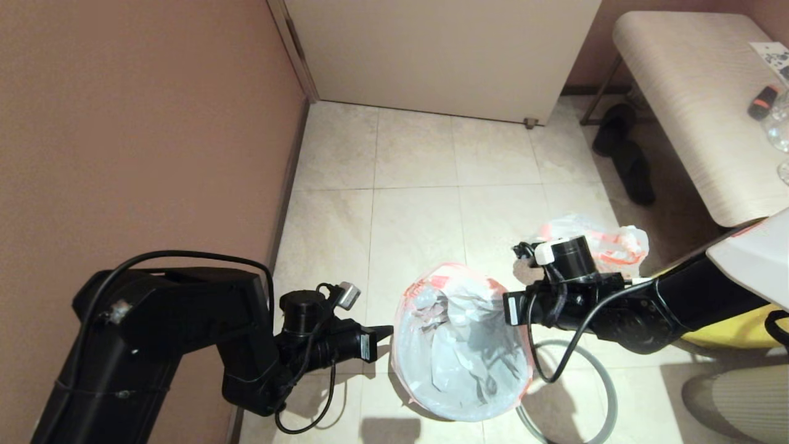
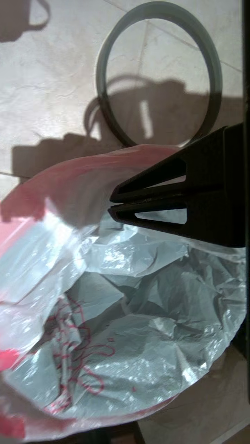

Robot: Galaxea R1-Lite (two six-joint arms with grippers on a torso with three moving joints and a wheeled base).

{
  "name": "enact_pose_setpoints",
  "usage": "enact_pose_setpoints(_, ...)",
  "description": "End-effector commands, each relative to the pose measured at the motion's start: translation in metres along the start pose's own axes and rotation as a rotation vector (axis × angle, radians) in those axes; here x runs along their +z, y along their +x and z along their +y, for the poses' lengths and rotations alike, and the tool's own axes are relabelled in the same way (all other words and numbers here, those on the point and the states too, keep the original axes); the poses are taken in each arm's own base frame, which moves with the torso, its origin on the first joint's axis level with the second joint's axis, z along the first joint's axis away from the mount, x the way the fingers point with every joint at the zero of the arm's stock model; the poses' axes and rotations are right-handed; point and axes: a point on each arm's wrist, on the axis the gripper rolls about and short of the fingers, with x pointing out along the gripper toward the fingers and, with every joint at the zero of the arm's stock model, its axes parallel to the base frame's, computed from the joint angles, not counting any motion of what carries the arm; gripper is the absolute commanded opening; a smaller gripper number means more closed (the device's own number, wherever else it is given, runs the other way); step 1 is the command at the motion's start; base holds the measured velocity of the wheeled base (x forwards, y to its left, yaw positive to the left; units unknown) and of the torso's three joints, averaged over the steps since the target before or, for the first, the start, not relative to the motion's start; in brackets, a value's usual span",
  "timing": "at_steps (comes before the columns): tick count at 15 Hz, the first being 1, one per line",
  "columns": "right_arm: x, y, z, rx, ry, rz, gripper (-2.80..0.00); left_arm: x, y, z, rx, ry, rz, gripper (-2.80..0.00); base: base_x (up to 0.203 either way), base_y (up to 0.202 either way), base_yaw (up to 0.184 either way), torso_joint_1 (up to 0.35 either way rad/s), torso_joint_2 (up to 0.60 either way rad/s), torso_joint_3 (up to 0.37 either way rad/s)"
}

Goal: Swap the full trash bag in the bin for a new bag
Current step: Put the new garbage bag on the trash can

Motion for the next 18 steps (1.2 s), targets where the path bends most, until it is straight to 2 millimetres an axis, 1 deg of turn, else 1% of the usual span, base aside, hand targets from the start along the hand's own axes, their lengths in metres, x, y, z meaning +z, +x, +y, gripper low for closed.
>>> enact_pose_setpoints(1, -0.009, 0.003, -0.005, -0.011, 0.004, 0.02, -2.8, 0.0, 0.0, 0.0, -0.005, 0.002, -0.005, -2.8, 0.0, 0.0, 0.0, 0.0, 0.0, 0.0)
enact_pose_setpoints(6, -0.019, 0.016, -0.016, -0.039, 0.017, 0.038, -2.8, 0.0, 0.0, 0.0, -0.005, 0.002, -0.005, -2.8, 0.0, 0.0, 0.0, 0.0, 0.0, 0.0)
enact_pose_setpoints(8, -0.02, 0.016, -0.023, -0.055, 0.026, 0.043, -2.8, 0.001, 0.0, 0.0, -0.006, 0.004, -0.007, -2.8, 0.0, 0.0, 0.0, 0.0, 0.0, 0.0)
enact_pose_setpoints(12, -0.024, 0.016, -0.028, -0.069, 0.031, 0.056, -2.8, 0.0, 0.0, 0.0, -0.006, 0.004, -0.008, -2.8, 0.0, 0.0, 0.0, 0.0, 0.0, 0.0)
enact_pose_setpoints(15, -0.021, 0.012, -0.029, -0.074, 0.034, 0.009, -2.8, -0.001, 0.001, 0.0, -0.004, 0.004, -0.006, -2.8, 0.0, 0.0, 0.0, 0.0, 0.0, 0.0)
enact_pose_setpoints(18, -0.027, 0.019, -0.033, -0.09, 0.034, 0.011, -2.8, -0.001, 0.001, 0.0, -0.004, 0.004, -0.006, -2.8, 0.0, 0.0, 0.0, 0.0, 0.0, 0.0)
